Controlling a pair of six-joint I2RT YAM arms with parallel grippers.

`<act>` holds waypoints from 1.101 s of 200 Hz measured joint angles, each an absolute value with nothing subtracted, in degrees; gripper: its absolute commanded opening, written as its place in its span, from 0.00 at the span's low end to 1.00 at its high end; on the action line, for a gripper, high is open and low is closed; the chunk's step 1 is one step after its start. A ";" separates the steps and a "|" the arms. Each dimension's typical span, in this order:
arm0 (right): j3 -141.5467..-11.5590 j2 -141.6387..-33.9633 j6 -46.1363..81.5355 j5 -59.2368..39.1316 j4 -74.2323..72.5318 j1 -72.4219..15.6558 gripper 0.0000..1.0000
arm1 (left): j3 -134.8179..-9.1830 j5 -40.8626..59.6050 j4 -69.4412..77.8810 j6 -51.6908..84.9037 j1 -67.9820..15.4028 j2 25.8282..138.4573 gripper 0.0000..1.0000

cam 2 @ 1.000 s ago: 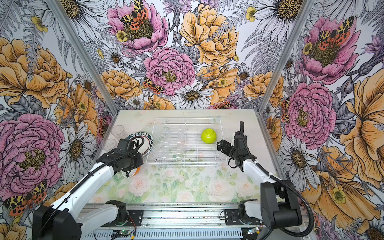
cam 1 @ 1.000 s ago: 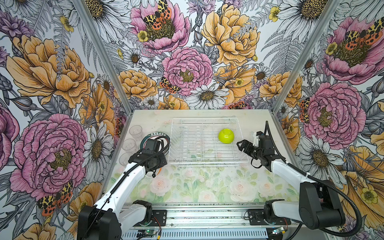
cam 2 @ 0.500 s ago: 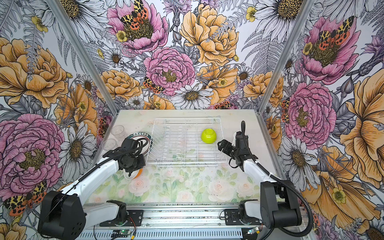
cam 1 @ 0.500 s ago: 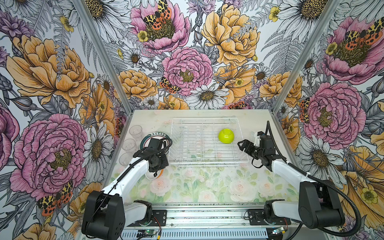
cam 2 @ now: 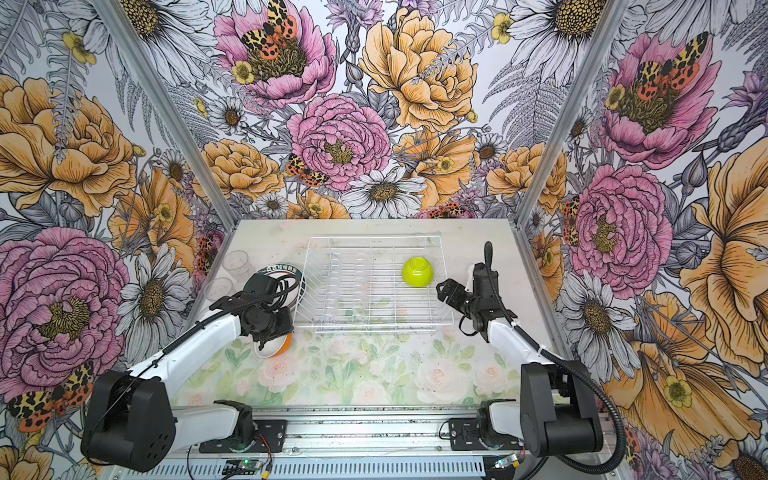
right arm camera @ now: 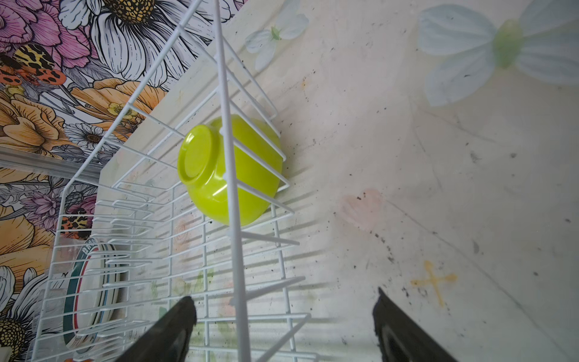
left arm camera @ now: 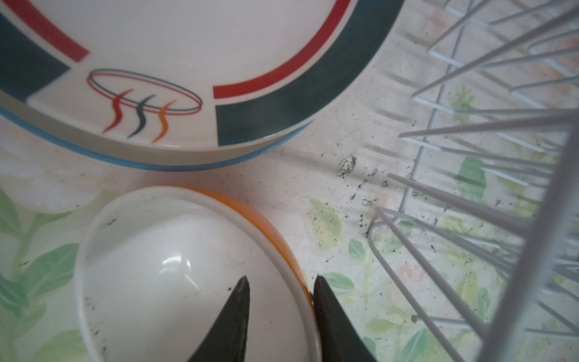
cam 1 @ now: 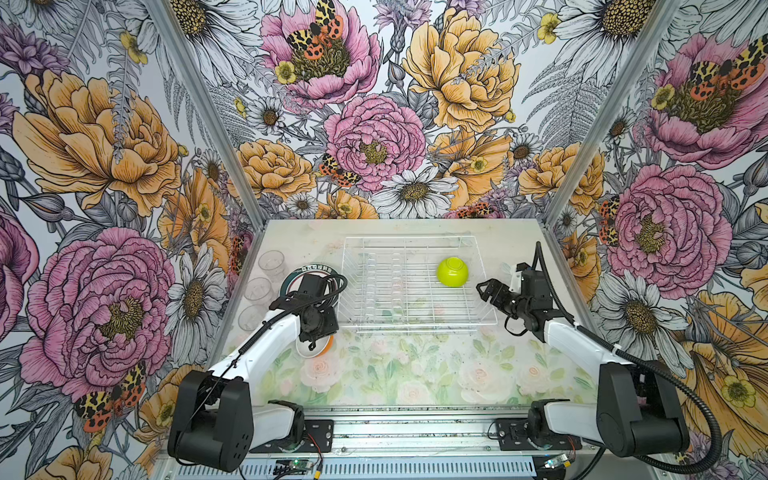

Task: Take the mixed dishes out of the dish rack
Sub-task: 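Carry the orange bowl toward the plate stack and lower it with the left gripper, then open the left gripper to release the orange bowl on the table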

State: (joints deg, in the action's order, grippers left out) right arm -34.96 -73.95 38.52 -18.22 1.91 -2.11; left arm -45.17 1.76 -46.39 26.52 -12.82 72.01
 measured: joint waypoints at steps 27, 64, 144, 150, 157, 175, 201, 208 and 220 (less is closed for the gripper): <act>-34.96 -73.95 38.52 -18.35 1.91 -1.80 0.90 | -45.19 1.76 -46.54 26.30 -12.80 71.85 0.59; -34.96 -73.95 38.52 -18.35 1.91 -1.78 0.90 | -46.15 0.97 -48.62 25.26 -12.08 70.89 0.63; -34.98 -75.02 38.50 -19.40 1.96 -1.76 0.90 | -47.81 -2.22 -50.22 24.01 -9.63 64.14 0.71; -34.98 -75.16 38.50 -19.40 1.93 -1.74 0.90 | -47.81 -2.26 -50.24 24.01 -9.28 63.51 0.71; -34.98 -75.31 38.50 -19.49 1.93 -1.63 0.90 | -47.81 -2.37 -50.26 24.01 -8.93 62.83 0.73; -35.07 -76.38 38.39 -19.86 1.93 -1.30 0.90 | -47.81 -2.55 -50.33 23.99 -8.32 60.97 0.81; -35.86 -79.94 38.37 -21.54 1.91 -0.34 0.90 | -48.01 -1.98 -49.89 23.62 -8.32 56.60 0.90; -36.07 -80.82 38.46 -21.96 1.91 -0.27 0.90 | -48.03 -1.83 -49.39 23.66 -8.47 54.81 0.91; -36.42 -81.97 38.52 -22.63 1.89 -0.03 0.90 | -48.12 -1.32 -48.18 24.01 -8.75 51.59 0.93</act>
